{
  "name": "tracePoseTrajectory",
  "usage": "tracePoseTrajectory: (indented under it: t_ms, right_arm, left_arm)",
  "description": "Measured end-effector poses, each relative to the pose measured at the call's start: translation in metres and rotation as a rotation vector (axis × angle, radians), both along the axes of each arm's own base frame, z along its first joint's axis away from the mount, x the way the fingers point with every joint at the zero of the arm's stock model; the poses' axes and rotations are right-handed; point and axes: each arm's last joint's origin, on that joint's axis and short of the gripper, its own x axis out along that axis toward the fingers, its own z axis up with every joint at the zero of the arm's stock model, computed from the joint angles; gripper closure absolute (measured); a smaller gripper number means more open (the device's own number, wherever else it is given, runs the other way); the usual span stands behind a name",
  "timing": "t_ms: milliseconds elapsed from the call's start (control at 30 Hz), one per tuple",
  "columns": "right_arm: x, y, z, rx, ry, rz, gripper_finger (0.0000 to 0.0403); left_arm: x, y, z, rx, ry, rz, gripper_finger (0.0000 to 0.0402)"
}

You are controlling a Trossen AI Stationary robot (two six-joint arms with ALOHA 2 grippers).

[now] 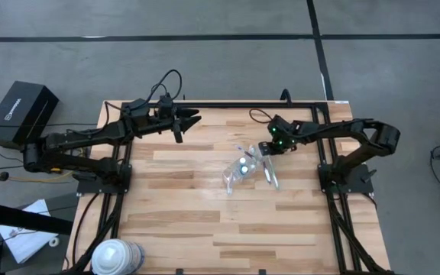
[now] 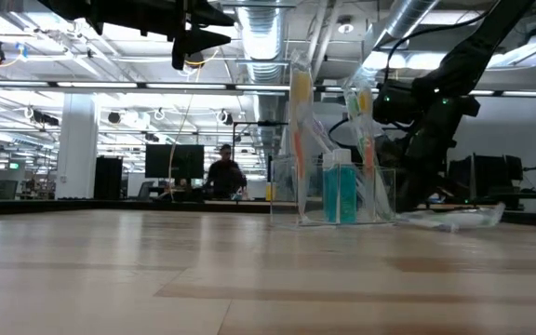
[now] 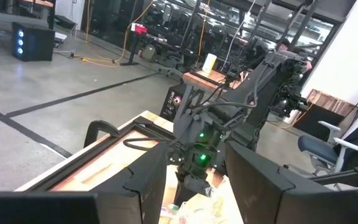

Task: Pick & Place toothbrushing station
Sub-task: Put the green toothbrush into the transparent organizer

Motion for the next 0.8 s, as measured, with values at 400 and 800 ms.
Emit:
tracePoseTrajectory:
  t_ms: [400, 800]
  right_arm:
    - [-0.006, -0.002, 0.047, -0.110, -0.188, -0.057, 0.0402]
    - [-0.031, -0.010, 0.132, -0.418, -0.427, -0.188, 0.0402]
  left_arm:
    - [0.000, 0.000, 0.000, 0.003, -0.001, 0.000, 0.0244]
    - [0.000, 0.000, 0.002, 0.011, -0.018, 0.000, 0.0244]
